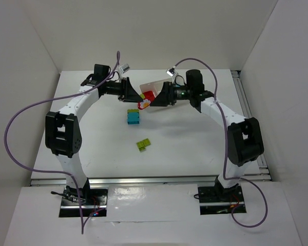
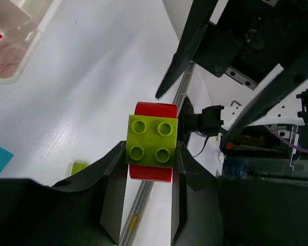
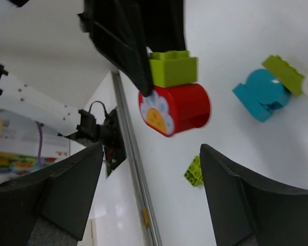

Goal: Sort the legos into containers by color

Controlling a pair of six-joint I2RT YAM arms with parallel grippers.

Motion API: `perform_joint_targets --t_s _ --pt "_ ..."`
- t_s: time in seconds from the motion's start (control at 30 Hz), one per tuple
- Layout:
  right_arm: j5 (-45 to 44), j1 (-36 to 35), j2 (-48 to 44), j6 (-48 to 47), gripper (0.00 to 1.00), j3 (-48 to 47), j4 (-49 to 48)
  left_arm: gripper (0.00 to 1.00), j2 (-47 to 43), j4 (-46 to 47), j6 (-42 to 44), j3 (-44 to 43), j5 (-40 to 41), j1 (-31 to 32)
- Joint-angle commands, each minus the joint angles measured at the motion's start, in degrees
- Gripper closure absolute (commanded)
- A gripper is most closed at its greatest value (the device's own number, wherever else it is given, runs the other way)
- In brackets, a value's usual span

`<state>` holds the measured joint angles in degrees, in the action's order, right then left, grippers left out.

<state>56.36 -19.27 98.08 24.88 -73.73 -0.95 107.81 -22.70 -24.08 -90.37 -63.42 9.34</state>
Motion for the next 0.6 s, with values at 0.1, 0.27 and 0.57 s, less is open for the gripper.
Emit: perform_joint_targets --t_s 0.1,0.27,0.57 --pt "7.10 -3.23 2.73 2.10 0.21 -4.66 -6.26 1.00 -3.83 3.71 1.49 0.81 -4.43 1.20" --pt "5.69 -3.94 5.45 1.31 0.29 -6.51 -5.03 1.00 -4.45 3.71 1.49 0.81 -4.96 1.20" --pt "3.85 -4.46 6.59 1.92 0.35 -5.98 -7.22 1.00 -4.98 3.71 2.01 1.33 -6.19 1.20"
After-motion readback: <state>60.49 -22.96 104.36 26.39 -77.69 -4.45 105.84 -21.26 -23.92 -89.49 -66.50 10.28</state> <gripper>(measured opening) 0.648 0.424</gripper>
